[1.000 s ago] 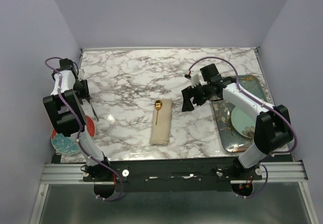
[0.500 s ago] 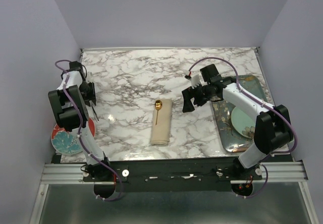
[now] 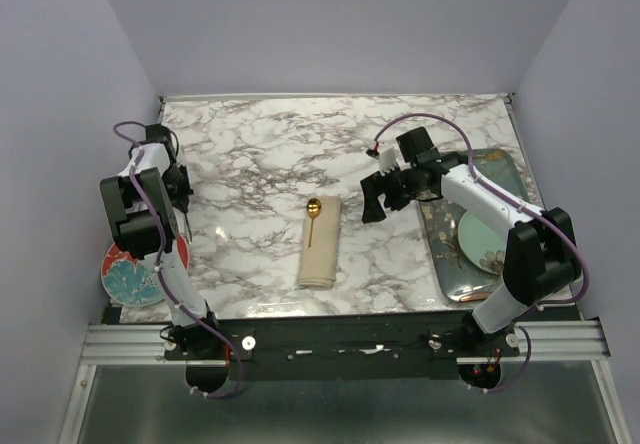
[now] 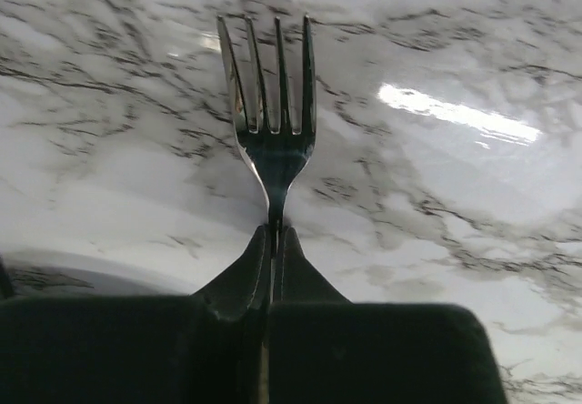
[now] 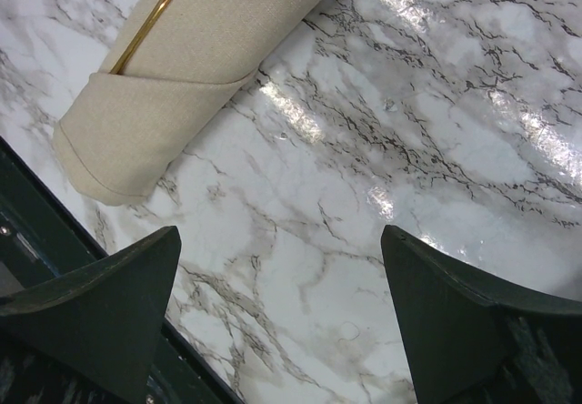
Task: Fold the napkin into a case and place the utensils inside
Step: Pick up the fork from the corner of the board, then insert the fork into the folded napkin.
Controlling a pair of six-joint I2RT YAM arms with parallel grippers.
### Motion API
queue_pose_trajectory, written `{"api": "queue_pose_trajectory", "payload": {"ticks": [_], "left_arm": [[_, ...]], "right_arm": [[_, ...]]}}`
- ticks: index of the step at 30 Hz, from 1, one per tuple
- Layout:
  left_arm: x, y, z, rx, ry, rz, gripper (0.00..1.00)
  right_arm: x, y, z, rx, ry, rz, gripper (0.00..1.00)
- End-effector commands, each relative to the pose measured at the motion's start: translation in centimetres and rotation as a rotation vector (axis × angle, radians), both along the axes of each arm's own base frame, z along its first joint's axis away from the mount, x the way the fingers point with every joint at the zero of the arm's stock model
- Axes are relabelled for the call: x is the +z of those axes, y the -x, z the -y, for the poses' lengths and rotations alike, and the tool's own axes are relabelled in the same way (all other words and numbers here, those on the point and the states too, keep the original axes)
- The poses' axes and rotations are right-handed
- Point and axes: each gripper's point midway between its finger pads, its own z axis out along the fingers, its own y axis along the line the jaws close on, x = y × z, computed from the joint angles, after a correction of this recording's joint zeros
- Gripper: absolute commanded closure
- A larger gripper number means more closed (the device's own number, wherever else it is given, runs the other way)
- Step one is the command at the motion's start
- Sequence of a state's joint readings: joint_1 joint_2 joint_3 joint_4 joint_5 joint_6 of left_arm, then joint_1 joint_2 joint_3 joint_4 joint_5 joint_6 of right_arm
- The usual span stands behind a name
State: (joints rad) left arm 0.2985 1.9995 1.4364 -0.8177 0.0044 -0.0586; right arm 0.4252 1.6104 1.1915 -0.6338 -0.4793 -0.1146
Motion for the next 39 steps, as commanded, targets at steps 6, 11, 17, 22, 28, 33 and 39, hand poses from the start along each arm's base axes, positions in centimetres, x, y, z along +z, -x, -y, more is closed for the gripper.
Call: {"api": "queue_pose_trajectory", "payload": {"ticks": [6, 11, 17, 22, 28, 33, 39], "left_arm": [[11.4, -6.1, 15.4, -0.148, 0.110, 0.406, 1.00], [17.1, -6.3, 28.2, -0.298, 0.200, 0.601, 1.00], [15.0, -3.7, 37.6, -0.400, 0.256, 0.572, 1.00], [12.8, -1.6, 38.8, -0.408, 0.274, 0.511, 1.00], [12.9, -0.9, 38.5, -0.400, 0.289, 0.544, 1.00], [11.9, -1.0, 38.4, -0.393, 0.265, 0.533, 1.00], [11.3, -1.6, 38.1, -0.394, 0.219, 0.542, 1.00]], "right_arm": [[0.6, -0.3, 0.3, -0.010, 0.004, 0.015, 0.00], [0.3, -0.3, 0.2, -0.022, -0.001, 0.002, 0.00], [0.0, -0.4, -0.5, -0.049, -0.042, -0.053, 0.01], [-1.1, -1.1, -2.4, -0.088, -0.129, -0.155, 0.13], [-2.0, -2.4, -5.0, -0.120, -0.248, -0.270, 0.27], [-3.9, -3.6, -6.4, -0.164, -0.299, -0.371, 0.33], [-6.2, -5.1, -7.4, -0.225, -0.323, -0.447, 0.35]]}}
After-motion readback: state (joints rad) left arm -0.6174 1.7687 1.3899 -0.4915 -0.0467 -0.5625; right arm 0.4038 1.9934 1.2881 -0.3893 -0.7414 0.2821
